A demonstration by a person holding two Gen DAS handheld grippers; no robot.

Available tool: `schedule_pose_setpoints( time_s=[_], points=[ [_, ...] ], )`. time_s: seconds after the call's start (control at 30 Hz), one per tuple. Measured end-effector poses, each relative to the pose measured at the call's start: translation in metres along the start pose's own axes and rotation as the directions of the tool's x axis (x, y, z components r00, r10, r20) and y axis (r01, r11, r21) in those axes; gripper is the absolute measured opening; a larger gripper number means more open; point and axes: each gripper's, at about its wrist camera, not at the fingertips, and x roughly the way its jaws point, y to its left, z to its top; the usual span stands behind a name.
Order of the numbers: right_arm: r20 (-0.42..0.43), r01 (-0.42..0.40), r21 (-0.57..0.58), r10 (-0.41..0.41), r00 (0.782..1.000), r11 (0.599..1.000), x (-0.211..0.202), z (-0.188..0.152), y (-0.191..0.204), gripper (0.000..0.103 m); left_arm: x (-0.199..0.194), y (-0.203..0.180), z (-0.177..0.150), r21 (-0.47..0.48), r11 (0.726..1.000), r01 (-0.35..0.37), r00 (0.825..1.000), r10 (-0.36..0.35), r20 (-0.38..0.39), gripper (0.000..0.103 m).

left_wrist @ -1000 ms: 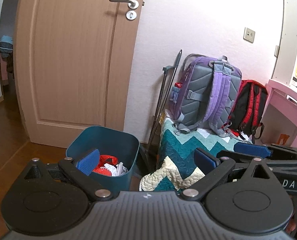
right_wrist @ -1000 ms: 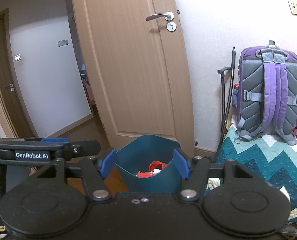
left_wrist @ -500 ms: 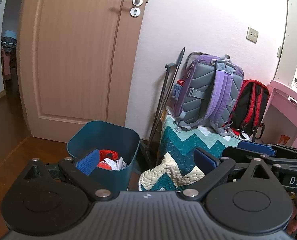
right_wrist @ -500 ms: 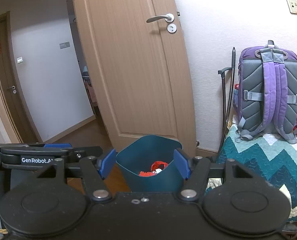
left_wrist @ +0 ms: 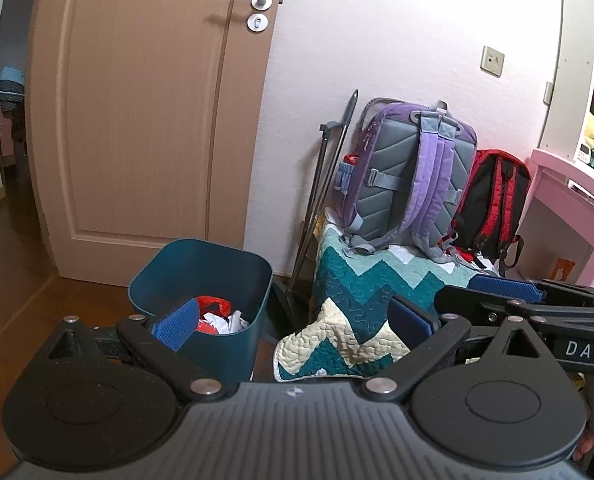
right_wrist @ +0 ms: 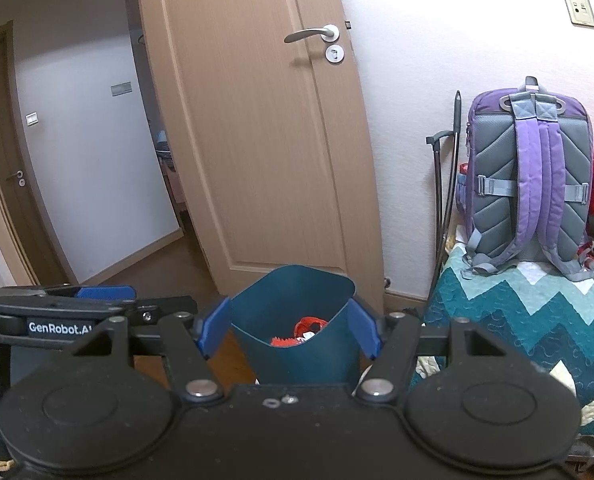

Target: Collect trash

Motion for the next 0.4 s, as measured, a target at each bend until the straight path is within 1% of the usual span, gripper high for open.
schedule_pose_setpoints(
  time_s=[0.4],
  points=[
    [0.003, -0.01, 0.011, 0.01, 1.0, 1.0, -0.0031, -0.0043, -0.0047, 0.064, -0.0009, -0.0004, 0.0005, -0.003, 1.0, 0.006, 1.0, -0.006, -0.009, 0.101]
  ],
)
